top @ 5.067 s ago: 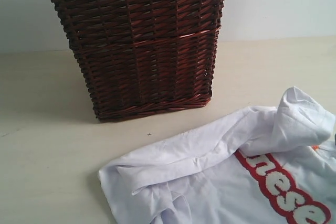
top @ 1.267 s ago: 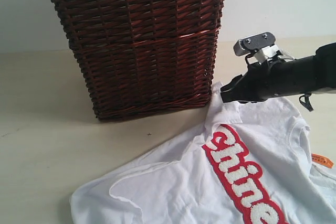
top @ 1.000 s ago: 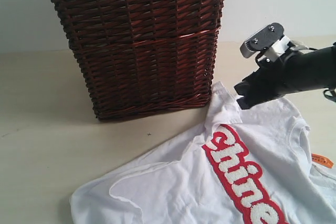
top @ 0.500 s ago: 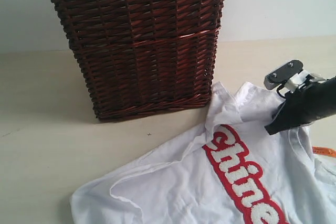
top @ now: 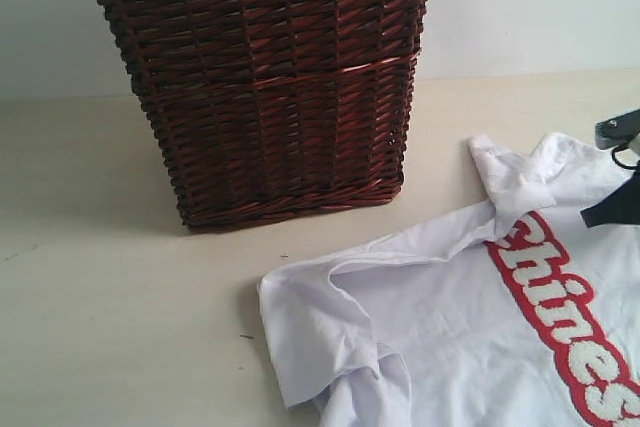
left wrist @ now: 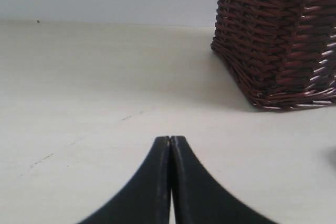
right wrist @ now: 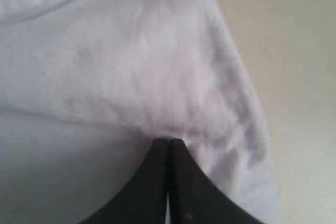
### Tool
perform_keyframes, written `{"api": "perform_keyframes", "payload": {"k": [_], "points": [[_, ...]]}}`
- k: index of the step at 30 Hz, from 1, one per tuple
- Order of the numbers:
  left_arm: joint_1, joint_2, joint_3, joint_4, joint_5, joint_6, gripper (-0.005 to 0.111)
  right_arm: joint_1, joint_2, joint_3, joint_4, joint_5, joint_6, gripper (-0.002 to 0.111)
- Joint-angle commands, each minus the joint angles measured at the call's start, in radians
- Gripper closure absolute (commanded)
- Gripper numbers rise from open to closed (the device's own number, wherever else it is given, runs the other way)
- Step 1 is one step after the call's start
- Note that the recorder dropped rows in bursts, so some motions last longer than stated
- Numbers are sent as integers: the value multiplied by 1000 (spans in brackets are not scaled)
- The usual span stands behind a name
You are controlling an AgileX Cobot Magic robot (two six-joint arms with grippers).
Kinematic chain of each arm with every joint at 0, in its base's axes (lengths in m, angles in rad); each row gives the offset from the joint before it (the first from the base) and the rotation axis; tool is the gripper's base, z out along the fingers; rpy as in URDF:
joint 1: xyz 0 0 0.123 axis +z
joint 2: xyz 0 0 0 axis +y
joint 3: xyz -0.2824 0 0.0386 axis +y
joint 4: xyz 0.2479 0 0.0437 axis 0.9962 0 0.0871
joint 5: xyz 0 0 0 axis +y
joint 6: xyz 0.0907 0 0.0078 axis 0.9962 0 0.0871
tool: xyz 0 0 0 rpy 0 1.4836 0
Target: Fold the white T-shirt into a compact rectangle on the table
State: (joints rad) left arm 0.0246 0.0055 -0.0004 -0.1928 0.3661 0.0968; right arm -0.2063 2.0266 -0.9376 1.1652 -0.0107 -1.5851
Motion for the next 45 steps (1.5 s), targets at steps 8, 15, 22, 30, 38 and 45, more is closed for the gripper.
{"api": "perform_keyframes", "payload": {"k": [8,15,22,30,38,45], "points": [[-8,-6,0,2,-5,3,107,-5,-254,23,34,530,70,71],[-8,-6,0,2,-5,3,107,21,-35,23,73,528,52,95],[-8,-6,0,2,-5,3,107,30,44,-62,480,694,-168,95],[-8,-6,0,2,-5,3,107,182,101,-262,479,589,-138,95],[-8,-6,0,2,-5,3,107,198,26,-266,326,497,-80,91],[-8,-6,0,2,-5,3,107,198,-64,-266,-120,371,198,70]]}}
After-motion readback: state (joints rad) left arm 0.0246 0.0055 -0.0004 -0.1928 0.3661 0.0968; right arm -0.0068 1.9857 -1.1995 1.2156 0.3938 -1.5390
